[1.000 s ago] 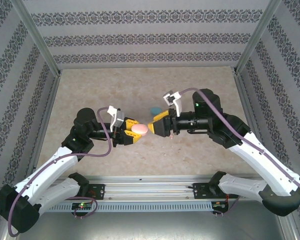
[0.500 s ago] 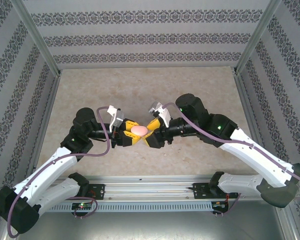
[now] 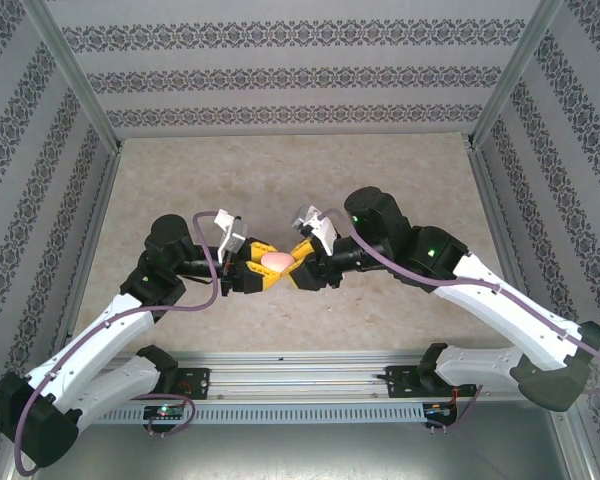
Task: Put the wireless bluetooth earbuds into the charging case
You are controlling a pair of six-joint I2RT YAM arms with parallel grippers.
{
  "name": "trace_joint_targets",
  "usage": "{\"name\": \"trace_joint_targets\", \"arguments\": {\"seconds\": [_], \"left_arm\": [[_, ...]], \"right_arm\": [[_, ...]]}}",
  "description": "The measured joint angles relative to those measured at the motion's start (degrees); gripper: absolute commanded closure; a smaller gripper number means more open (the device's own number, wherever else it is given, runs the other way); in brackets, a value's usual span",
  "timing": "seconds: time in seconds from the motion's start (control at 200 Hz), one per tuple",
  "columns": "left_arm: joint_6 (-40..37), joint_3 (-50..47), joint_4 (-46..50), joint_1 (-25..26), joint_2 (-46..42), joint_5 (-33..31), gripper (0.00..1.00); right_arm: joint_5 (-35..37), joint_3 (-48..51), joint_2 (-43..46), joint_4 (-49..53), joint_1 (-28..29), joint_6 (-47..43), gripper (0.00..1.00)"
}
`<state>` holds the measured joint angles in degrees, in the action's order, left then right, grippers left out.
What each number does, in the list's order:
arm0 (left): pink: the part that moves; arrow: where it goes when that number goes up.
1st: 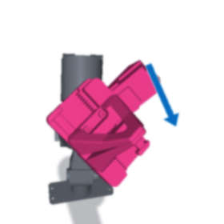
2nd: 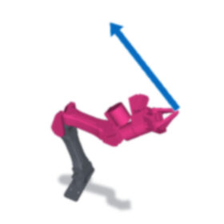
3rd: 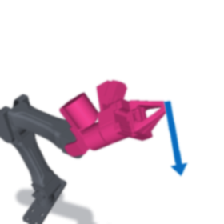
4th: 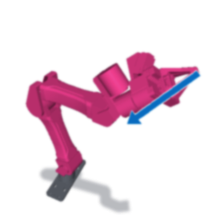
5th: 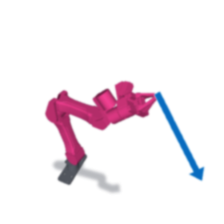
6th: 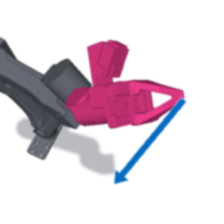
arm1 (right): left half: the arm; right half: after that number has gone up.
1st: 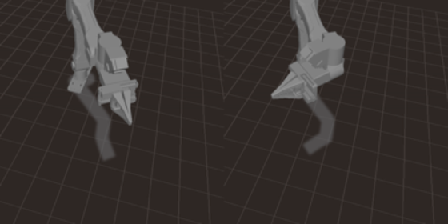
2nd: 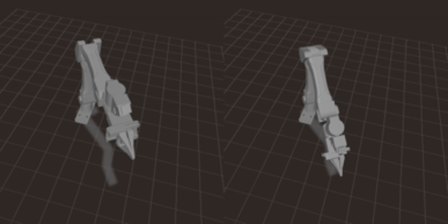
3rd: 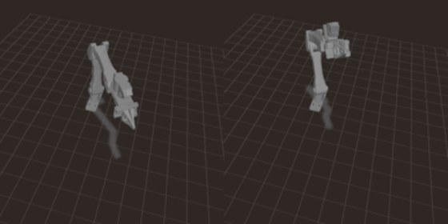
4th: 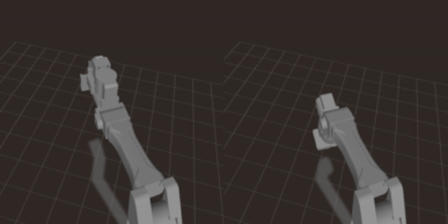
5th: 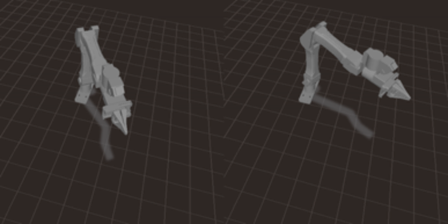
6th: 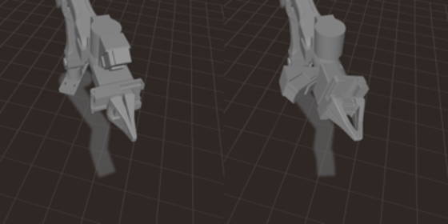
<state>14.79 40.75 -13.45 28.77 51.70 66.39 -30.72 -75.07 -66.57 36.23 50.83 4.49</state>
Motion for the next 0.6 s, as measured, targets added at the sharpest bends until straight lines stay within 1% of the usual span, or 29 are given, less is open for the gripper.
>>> {"name": "trace_joint_targets", "arguments": {"seconds": [0.125,0.295,0.42,0.535,0.58,0.605], "left_arm": [[0.5,0.0,-0.1,0.0,0.0,-0.2,0.90],[1.2,0.0,-0.1,-0.1,0.1,-1.7,0.90],[1.2,0.1,-0.2,-0.1,0.1,-1.9,0.91],[1.2,0.3,-0.5,-0.3,0.1,-1.9,0.92],[1.2,0.4,-0.5,-0.4,0.1,-1.9,0.92],[1.2,0.4,-0.5,-0.4,0.1,-2.0,0.93]], "right_arm": [[-1.3,0.1,0.0,-0.3,-1.0,1.7,0.73],[-7.8,3.7,0.7,-5.8,-4.8,7.7,0.78],[-10.5,4.7,0.9,-8.3,-6.3,11.4,0.80],[-12.3,5.2,0.9,-10.4,-7.1,14.8,0.78],[-12.8,5.4,0.9,-11.1,-7.3,15.9,0.74],[-13.2,5.6,0.9,-11.6,-7.5,16.7,0.69]]}}
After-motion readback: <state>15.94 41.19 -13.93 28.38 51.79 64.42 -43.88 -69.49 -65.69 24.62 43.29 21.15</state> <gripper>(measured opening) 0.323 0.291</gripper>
